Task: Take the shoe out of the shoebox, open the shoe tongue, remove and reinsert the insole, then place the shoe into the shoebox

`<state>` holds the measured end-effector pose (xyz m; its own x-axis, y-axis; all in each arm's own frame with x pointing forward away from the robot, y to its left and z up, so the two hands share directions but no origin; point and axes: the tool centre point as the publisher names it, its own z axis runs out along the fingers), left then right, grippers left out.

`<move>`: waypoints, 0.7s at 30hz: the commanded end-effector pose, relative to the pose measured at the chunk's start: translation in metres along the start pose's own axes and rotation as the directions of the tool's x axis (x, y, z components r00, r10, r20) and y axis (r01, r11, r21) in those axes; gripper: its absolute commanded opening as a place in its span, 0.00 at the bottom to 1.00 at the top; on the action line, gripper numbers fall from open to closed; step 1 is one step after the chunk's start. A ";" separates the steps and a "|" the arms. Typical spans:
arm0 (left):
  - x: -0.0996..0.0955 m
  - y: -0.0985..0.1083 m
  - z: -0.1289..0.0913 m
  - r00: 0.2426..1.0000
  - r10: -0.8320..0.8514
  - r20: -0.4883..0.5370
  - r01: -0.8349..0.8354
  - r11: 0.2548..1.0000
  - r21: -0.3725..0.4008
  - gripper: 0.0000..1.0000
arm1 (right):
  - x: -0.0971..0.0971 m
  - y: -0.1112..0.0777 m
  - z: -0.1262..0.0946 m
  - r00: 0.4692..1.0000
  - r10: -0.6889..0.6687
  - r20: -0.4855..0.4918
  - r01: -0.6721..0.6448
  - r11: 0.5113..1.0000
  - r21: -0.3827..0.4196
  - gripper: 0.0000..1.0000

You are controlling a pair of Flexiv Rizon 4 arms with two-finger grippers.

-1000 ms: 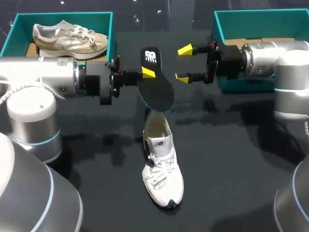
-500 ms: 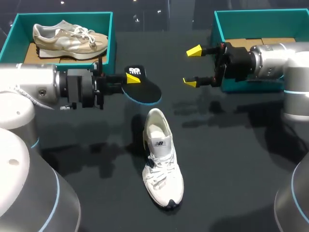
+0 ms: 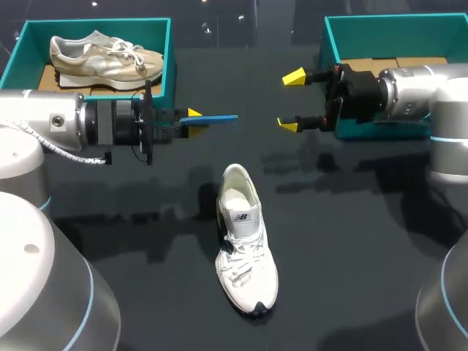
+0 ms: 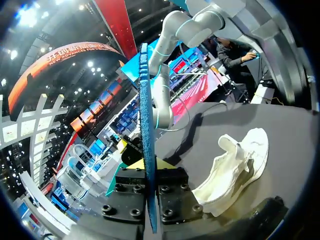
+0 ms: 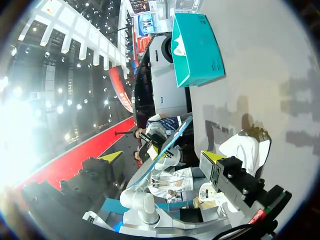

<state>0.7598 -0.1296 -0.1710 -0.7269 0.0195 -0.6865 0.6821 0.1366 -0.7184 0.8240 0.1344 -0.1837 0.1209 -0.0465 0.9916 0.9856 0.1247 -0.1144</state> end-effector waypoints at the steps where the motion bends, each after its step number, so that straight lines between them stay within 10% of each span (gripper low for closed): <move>1: -0.002 0.002 0.001 1.000 0.000 -0.005 0.000 1.000 0.002 0.00 | 0.000 -0.001 0.000 1.000 0.000 0.003 0.000 1.000 -0.003 1.00; 21: -0.021 -0.011 0.001 0.582 -0.811 0.055 0.813 0.580 -0.048 0.00 | 0.000 -0.001 0.000 1.000 0.000 0.003 0.000 1.000 -0.003 1.00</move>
<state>0.7693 -0.1358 -0.1529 -0.9803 -0.0820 -0.1799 0.1639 0.1717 -0.9714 0.8239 0.1342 -0.1837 0.1208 -0.0461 0.9916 0.9856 0.1247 -0.1143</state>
